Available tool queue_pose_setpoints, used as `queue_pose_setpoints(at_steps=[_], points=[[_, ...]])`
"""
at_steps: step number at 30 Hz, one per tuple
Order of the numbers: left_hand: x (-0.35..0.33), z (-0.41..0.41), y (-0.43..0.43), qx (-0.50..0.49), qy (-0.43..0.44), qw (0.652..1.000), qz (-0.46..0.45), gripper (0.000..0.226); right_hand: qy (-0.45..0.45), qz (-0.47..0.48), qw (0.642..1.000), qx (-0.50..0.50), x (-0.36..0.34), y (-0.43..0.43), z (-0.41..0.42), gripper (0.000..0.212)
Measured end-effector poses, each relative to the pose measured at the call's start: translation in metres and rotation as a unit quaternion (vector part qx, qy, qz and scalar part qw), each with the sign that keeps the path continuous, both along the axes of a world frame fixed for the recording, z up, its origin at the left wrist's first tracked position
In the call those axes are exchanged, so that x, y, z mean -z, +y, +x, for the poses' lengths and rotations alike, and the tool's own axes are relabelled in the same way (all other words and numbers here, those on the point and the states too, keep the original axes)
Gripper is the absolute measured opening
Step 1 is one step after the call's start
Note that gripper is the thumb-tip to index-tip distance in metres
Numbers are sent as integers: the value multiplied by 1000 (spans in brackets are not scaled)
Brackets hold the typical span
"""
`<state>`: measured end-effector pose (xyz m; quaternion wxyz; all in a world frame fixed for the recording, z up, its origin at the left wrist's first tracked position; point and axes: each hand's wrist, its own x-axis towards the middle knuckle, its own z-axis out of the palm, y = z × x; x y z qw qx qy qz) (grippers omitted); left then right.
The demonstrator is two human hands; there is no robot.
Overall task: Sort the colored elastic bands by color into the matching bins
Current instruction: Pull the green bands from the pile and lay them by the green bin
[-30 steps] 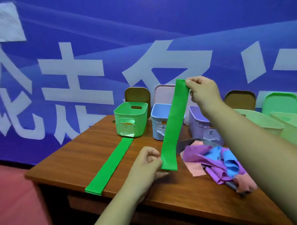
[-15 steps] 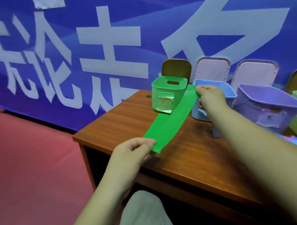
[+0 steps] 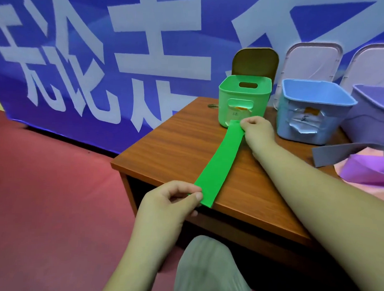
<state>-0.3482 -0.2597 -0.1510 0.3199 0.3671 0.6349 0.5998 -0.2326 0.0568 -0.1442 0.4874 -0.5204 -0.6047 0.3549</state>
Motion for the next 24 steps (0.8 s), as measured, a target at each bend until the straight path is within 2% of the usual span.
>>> queue_pose_setpoints(at_steps=[8,17,21,24], points=[[7,0,5,12,-15,1000,-4,9,-54,9,998,28,9,11,-4,7],[10,4,1,-31,188,982,-15,26,-157,8,987,27,12,15,-5,13],[12,2,0,-4,284,959,-15,34,-177,20,984,23,13,13,-4,13],[15,0,2,24,305,952,-10,33,-192,25,981,16,13,12,-2,17]])
